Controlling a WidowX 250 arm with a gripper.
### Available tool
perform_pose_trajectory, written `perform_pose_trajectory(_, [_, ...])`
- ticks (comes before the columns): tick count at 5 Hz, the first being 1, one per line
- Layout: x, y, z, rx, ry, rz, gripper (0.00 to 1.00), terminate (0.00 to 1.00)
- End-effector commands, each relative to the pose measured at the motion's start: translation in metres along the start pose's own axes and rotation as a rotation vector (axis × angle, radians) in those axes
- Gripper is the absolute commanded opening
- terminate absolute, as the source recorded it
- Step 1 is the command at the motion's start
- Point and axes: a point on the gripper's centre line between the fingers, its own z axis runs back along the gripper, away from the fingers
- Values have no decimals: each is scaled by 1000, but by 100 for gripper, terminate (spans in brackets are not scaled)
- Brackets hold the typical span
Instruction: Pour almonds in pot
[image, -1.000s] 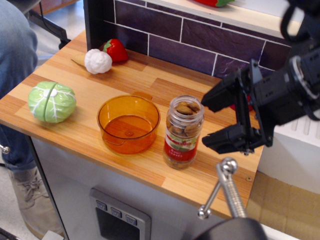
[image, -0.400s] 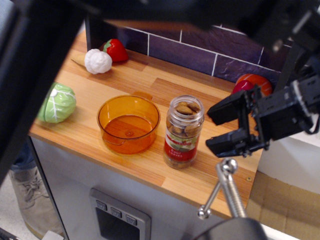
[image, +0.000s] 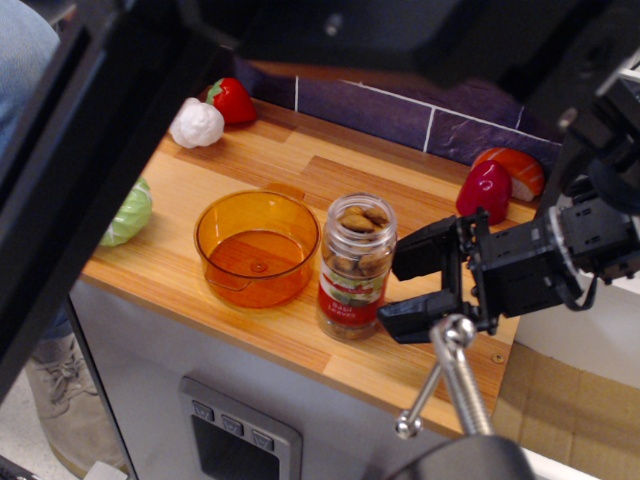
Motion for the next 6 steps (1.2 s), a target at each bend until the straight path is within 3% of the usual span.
perform_pose_trajectory(1, [-11, 7, -13, 50, 31, 74, 100, 0])
perform_pose_trajectory(3, [-21, 14, -29, 95, 92, 115, 100, 0])
perform_pose_trajectory(4, [-26, 12, -29, 86, 91, 132, 100, 0])
perform_pose_trajectory(5, [-28, 9, -23, 42, -7, 67, 0, 0])
perform_pose_trajectory(6, [-36, 0, -5, -73, -228, -11, 0, 0])
